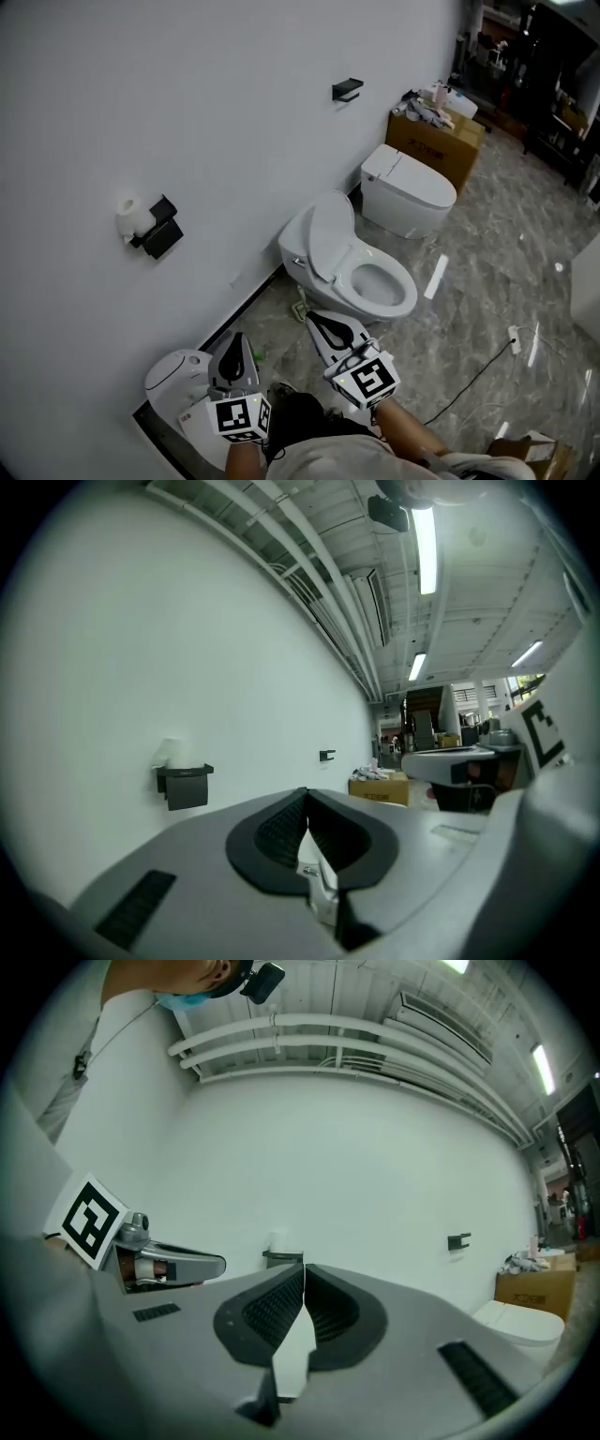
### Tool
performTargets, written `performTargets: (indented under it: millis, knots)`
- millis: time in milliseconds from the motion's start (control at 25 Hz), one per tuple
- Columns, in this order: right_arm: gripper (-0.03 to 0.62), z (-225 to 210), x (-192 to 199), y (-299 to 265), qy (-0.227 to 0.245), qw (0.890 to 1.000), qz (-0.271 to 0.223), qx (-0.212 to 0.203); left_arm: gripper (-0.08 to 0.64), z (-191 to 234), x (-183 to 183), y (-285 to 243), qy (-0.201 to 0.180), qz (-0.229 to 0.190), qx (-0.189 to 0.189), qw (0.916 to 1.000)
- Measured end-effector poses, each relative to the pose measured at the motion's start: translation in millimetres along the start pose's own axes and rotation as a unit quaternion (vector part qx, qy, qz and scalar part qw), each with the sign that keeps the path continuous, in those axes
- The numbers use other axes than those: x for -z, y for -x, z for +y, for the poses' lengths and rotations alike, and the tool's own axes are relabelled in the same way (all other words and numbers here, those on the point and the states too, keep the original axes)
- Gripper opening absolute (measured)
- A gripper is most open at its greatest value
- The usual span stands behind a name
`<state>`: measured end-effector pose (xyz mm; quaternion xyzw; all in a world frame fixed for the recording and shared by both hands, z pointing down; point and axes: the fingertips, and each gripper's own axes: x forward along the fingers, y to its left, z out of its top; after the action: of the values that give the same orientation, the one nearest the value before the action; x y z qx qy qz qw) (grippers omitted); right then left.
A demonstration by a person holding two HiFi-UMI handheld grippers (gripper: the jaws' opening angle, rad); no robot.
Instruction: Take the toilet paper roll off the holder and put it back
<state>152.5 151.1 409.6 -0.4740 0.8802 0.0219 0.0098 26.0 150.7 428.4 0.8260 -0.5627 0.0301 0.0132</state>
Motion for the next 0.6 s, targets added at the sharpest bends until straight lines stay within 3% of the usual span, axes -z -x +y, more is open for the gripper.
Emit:
performTargets:
  millis: [320,600]
  knots:
    - [0.005,8.5,6.3,-77.9,0.017,0.998,0.02,-0.063,0.009,71.3,0.4,-33.1,0.016,0.002,-0.056,0.9983]
    - [0.005,14.9,7.6,-165.0,0.006,0.996,0.024,-0.085,0.009,144.5,-17.9,-63.0,0.012,-0.007,-0.081,0.9967]
